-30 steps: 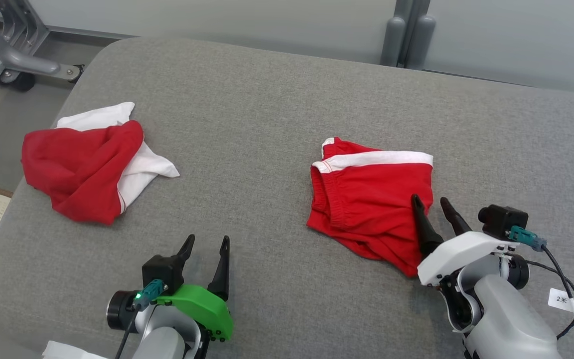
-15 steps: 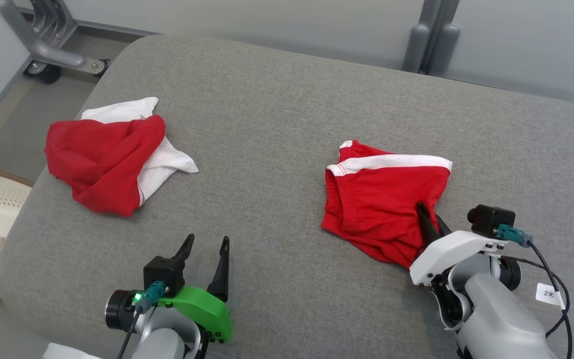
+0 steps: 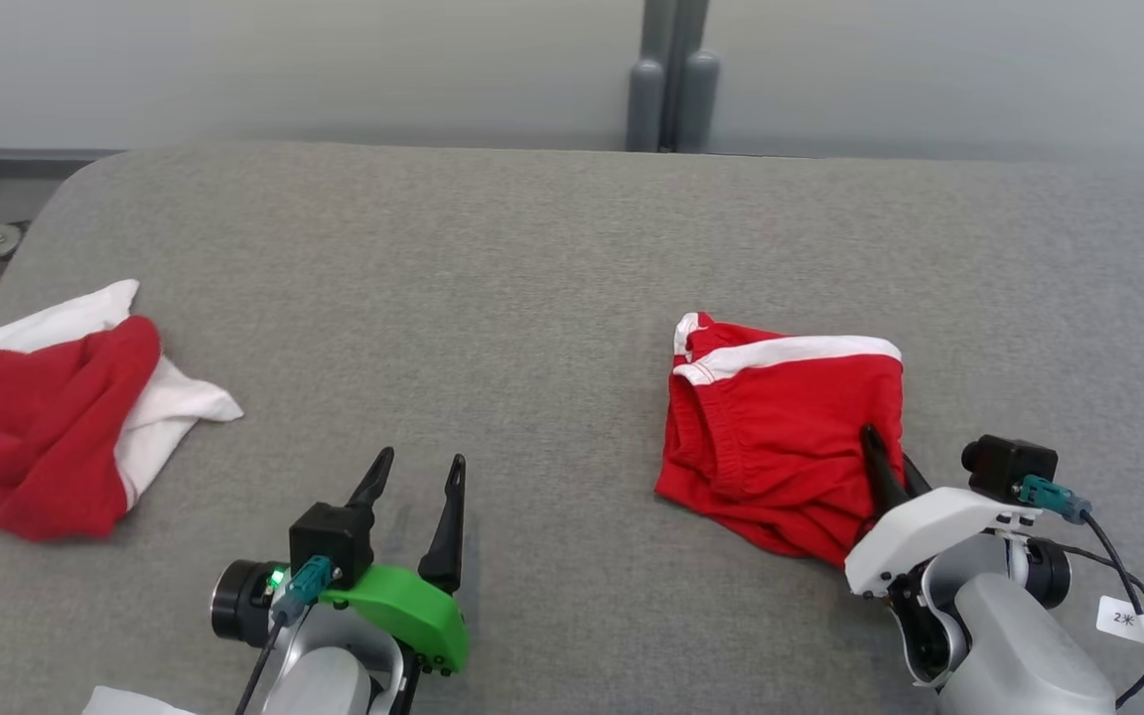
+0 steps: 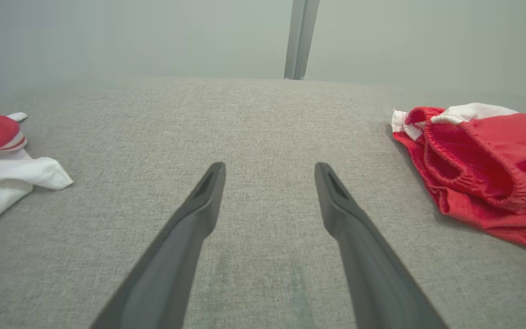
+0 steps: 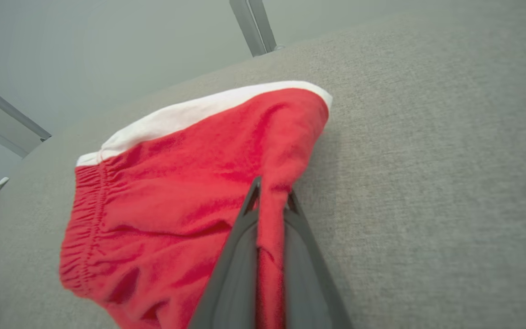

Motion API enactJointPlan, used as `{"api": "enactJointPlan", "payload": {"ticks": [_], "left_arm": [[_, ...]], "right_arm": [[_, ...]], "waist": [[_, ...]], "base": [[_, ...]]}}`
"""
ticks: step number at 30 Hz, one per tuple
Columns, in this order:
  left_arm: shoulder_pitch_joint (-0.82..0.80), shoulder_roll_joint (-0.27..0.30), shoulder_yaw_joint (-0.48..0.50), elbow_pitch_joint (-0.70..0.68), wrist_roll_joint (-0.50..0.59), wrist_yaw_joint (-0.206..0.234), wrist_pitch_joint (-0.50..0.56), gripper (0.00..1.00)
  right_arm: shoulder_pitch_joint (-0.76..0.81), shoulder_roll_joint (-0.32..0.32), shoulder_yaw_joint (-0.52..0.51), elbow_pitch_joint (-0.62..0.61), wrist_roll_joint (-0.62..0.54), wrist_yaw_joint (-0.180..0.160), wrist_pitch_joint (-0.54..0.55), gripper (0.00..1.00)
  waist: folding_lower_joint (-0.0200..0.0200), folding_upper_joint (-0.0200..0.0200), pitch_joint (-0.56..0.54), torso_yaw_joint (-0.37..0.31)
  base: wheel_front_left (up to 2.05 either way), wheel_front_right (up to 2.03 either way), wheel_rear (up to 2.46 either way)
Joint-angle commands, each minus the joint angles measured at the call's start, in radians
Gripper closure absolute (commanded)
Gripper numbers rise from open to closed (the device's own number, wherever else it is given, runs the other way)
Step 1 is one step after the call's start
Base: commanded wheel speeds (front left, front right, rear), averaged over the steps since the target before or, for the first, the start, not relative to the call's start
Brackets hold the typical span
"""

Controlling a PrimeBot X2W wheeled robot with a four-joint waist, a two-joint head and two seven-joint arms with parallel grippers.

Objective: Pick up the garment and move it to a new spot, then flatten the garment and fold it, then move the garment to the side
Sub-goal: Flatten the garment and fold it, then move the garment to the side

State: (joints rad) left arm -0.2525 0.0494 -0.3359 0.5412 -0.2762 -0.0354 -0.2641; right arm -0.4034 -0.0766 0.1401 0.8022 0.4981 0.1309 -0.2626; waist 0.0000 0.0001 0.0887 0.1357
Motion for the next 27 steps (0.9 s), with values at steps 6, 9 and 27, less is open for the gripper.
{"api": "enactJointPlan", "payload": {"ticks": [6, 9, 27], "left_arm": [[0.007, 0.003, 0.011, -0.03, 0.015, 0.002, 0.0, 0.0], [-0.006, 0.003, 0.015, -0.04, 0.026, -0.002, 0.0, 0.0], [-0.098, 0.005, -0.018, -0.104, 0.096, -0.045, 0.0, 0.0]], "right_arm": [[0.022, -0.003, 0.017, -0.016, 0.011, 0.0, -0.003, 1.0], [0.017, 0.003, 0.035, -0.024, 0.017, 0.0, -0.003, 1.0], [-0.03, 0.019, 0.155, -0.071, 0.046, 0.0, -0.003, 1.0]], "waist": [[0.0, -0.0001, 0.001, -0.311], [0.0, -0.0001, 0.017, -0.398], [0.0, -0.0001, 0.147, -0.547]], "base": [[0.0, 0.0, 0.0], [0.0, 0.0, 0.0], [0.0, 0.0, 0.0]]}}
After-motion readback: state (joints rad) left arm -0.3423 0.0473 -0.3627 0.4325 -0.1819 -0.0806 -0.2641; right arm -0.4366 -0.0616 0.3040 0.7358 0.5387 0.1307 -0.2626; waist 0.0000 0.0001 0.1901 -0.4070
